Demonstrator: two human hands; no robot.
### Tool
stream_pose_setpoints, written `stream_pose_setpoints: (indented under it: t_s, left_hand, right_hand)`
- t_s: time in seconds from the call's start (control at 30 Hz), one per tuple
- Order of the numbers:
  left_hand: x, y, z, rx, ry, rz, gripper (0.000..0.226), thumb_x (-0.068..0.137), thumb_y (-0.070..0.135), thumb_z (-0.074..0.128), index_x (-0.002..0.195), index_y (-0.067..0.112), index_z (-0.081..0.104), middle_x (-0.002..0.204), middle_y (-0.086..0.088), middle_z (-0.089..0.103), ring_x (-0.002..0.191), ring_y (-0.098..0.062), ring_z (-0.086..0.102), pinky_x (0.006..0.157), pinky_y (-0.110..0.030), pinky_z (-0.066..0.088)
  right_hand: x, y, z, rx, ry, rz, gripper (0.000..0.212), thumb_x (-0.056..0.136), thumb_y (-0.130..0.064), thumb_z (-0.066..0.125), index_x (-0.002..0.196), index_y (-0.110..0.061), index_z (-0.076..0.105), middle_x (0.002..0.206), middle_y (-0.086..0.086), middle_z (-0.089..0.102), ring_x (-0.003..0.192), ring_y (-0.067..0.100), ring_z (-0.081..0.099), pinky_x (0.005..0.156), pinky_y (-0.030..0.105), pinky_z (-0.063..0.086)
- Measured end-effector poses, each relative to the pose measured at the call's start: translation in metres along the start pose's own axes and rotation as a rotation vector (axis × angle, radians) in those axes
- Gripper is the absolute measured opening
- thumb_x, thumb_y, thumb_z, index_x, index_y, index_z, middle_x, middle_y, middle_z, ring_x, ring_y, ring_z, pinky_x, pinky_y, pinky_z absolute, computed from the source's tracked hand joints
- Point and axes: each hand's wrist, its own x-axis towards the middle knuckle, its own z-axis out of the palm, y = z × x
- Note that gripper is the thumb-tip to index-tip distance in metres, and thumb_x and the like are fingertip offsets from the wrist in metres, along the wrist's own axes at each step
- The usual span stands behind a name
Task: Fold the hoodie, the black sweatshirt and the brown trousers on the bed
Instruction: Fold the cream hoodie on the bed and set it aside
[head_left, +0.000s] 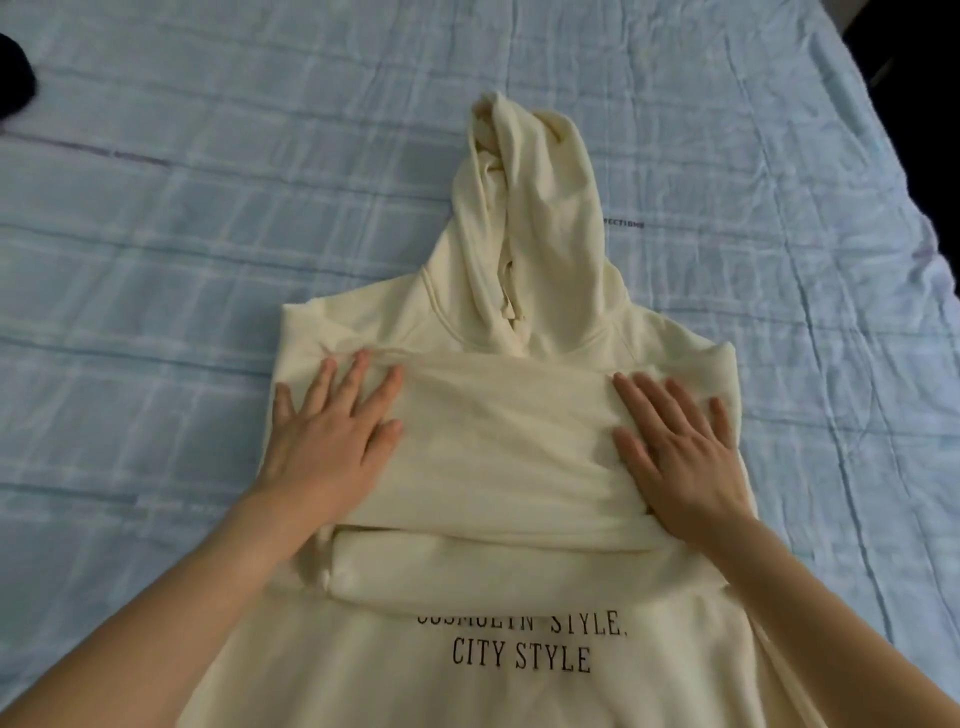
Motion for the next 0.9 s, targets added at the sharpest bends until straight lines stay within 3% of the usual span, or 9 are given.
stream_pose_setpoints:
  t_s: [0.1, 0.13, 0.2, 0.3, 0.43, 0.6, 0.67, 0.8, 0.9]
  left_hand:
    - [0.027, 0.003, -0.032, -0.134, 0.351, 0.158, 0.044, 0.092, 0.036, 0.036, 0.117, 0.018, 0.068, 0.121, -0.012, 0.065, 0.103, -0.039, 0.061, 0.087, -0.05, 0.049]
    - [0.044, 0.003, -0.04, -0.216, 0.458, 0.191, 0.037, 0.091, 0.028, 0.041, 0.108, 0.012, 0.07, 0.109, -0.013, 0.066, 0.094, -0.038, 0.062, 0.081, -0.047, 0.051]
    - [0.086, 0.01, -0.057, -0.368, 0.478, 0.177, 0.03, 0.093, 0.015, 0.053, 0.118, 0.007, 0.066, 0.116, -0.014, 0.062, 0.104, -0.037, 0.059, 0.087, -0.041, 0.046]
    - [0.147, 0.029, -0.075, -0.629, 0.317, 0.007, 0.053, 0.093, 0.022, 0.061, 0.144, 0.017, 0.046, 0.137, -0.017, 0.051, 0.125, -0.034, 0.049, 0.1, -0.034, 0.036]
    - [0.195, 0.044, -0.081, -0.87, 0.168, -0.146, 0.055, 0.096, 0.032, 0.056, 0.148, 0.024, 0.04, 0.143, -0.013, 0.051, 0.13, -0.028, 0.049, 0.11, -0.035, 0.034]
    - [0.194, 0.043, -0.092, -1.436, 0.093, -0.081, 0.059, 0.088, -0.006, 0.057, 0.141, 0.019, 0.051, 0.119, -0.012, 0.063, 0.1, -0.019, 0.063, 0.084, -0.024, 0.051]
    - [0.178, 0.043, -0.102, -1.588, 0.108, -0.024, 0.059, 0.088, -0.016, 0.048, 0.14, 0.012, 0.051, 0.125, -0.012, 0.063, 0.109, -0.017, 0.063, 0.087, -0.02, 0.051]
    - [0.118, 0.042, -0.11, -1.661, 0.167, 0.187, 0.06, 0.09, -0.018, 0.043, 0.139, 0.015, 0.05, 0.134, -0.003, 0.06, 0.117, -0.009, 0.059, 0.091, -0.017, 0.048]
    - [0.058, 0.032, -0.1, -1.579, 0.15, 0.273, 0.057, 0.088, -0.005, 0.057, 0.129, 0.035, 0.059, 0.133, 0.011, 0.062, 0.108, -0.008, 0.055, 0.093, -0.02, 0.044]
  right_hand:
    - [0.033, -0.012, -0.02, 0.3, 0.24, -0.045, 0.059, 0.1, -0.053, 0.024, 0.153, -0.032, 0.037, 0.158, -0.004, 0.038, 0.144, 0.014, 0.034, 0.117, 0.034, 0.022]
    - [0.052, -0.016, -0.028, 0.416, 0.329, -0.062, 0.054, 0.1, -0.048, 0.033, 0.151, -0.029, 0.04, 0.155, -0.005, 0.042, 0.136, 0.008, 0.04, 0.109, 0.03, 0.032]
    - [0.101, -0.026, -0.046, 0.568, 0.407, -0.051, 0.052, 0.101, -0.04, 0.045, 0.152, -0.03, 0.037, 0.154, -0.005, 0.042, 0.132, 0.002, 0.04, 0.104, 0.028, 0.034]
    - [0.169, -0.038, -0.066, 0.759, 0.267, 0.112, 0.064, 0.1, -0.04, 0.055, 0.156, -0.036, 0.026, 0.159, 0.0, 0.036, 0.143, 0.019, 0.037, 0.112, 0.034, 0.031]
    - [0.21, -0.044, -0.074, 1.125, 0.068, 0.258, 0.065, 0.098, -0.039, 0.057, 0.155, -0.04, 0.026, 0.153, 0.003, 0.042, 0.131, 0.024, 0.049, 0.096, 0.033, 0.039]
    - [0.206, -0.034, -0.086, 1.325, 0.041, 0.082, 0.06, 0.091, -0.001, 0.053, 0.141, -0.034, 0.056, 0.128, -0.001, 0.067, 0.118, 0.02, 0.063, 0.095, 0.034, 0.053]
    - [0.188, -0.028, -0.095, 1.418, 0.043, -0.025, 0.059, 0.091, 0.006, 0.049, 0.141, -0.025, 0.057, 0.13, 0.003, 0.067, 0.12, 0.021, 0.062, 0.101, 0.035, 0.051]
    - [0.13, -0.009, -0.114, 1.51, 0.042, -0.185, 0.054, 0.094, 0.004, 0.053, 0.144, -0.017, 0.053, 0.138, 0.01, 0.061, 0.127, 0.024, 0.059, 0.102, 0.034, 0.05]
    - [0.07, 0.002, -0.121, 1.473, -0.01, -0.246, 0.052, 0.088, -0.005, 0.065, 0.137, -0.023, 0.061, 0.133, 0.011, 0.065, 0.121, 0.02, 0.063, 0.094, 0.028, 0.054]
